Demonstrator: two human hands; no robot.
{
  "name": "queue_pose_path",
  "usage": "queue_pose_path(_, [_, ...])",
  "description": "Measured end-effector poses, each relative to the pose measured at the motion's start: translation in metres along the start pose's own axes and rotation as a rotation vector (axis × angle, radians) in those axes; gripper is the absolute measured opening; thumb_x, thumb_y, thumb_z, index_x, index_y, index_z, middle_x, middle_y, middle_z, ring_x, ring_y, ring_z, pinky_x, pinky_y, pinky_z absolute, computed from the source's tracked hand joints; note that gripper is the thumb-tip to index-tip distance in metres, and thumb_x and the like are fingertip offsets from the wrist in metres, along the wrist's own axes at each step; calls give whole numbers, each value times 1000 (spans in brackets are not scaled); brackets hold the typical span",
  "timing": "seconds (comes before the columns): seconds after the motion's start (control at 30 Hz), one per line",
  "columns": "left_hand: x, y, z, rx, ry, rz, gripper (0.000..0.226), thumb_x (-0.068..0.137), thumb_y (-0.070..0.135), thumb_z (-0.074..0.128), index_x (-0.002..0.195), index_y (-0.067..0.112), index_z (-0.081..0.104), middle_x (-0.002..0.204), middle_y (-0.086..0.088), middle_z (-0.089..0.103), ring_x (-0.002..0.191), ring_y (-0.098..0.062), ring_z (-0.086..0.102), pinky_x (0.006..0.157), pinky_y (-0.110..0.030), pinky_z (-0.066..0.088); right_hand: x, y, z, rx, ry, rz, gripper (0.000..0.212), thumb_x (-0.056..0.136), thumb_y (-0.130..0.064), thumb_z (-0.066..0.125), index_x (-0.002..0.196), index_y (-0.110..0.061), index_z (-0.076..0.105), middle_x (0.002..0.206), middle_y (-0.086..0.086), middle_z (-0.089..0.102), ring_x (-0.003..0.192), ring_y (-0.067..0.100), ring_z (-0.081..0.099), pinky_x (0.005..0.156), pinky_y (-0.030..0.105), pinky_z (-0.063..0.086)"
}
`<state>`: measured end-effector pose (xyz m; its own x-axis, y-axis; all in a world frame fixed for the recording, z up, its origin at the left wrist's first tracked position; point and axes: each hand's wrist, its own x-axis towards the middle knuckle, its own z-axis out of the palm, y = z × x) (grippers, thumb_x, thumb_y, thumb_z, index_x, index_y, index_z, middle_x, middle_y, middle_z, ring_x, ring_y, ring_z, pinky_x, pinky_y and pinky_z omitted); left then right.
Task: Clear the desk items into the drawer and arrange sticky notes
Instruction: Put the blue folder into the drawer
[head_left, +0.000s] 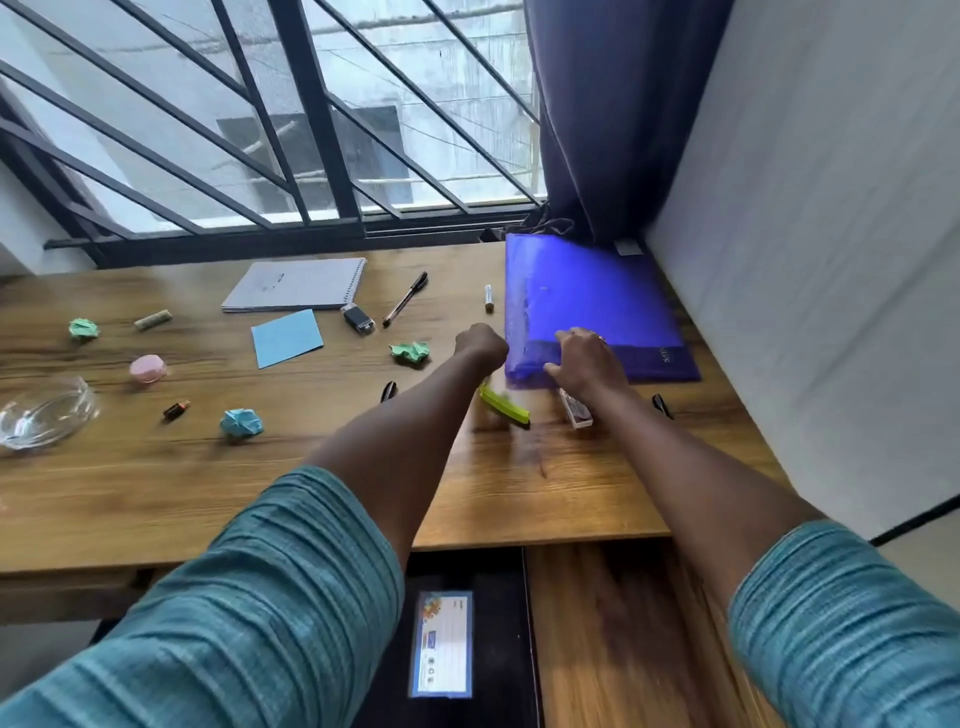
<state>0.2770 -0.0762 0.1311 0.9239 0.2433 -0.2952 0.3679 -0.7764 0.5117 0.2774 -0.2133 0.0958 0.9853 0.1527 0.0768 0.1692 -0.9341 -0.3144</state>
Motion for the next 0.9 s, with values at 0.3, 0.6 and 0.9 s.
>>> queue_pose_path(0.3, [21, 18, 18, -16, -22, -33, 35, 87, 15, 61, 118, -2, 59, 121, -18, 63, 114, -30, 60, 92, -31, 49, 12, 18, 1, 36, -70, -149, 53, 82, -40, 66, 121, -5, 55, 122, 13, 59, 118, 31, 51, 98, 40, 43])
queue_pose_path(0.6, [10, 52, 4, -727, -12, -43, 26, 77, -1, 61, 55, 4, 48, 57, -11, 45, 51, -19, 43, 51, -25, 44, -6, 50, -22, -193, 106, -25, 54, 90, -5, 46, 143, -6, 35, 137, 21, 49, 121, 38, 52, 93, 49, 48])
queue_pose_path(0.9, [-37, 92, -26, -1127, -15, 234, 30, 91, 9, 52, 61, 12, 53, 38, 9, 49, 46, -9, 41, 54, -20, 31, -19, 40, -92, -354, 467, -59, 44, 70, -1, 40, 99, -9, 72, 74, 10, 71, 43, 24, 63, 33, 23, 44])
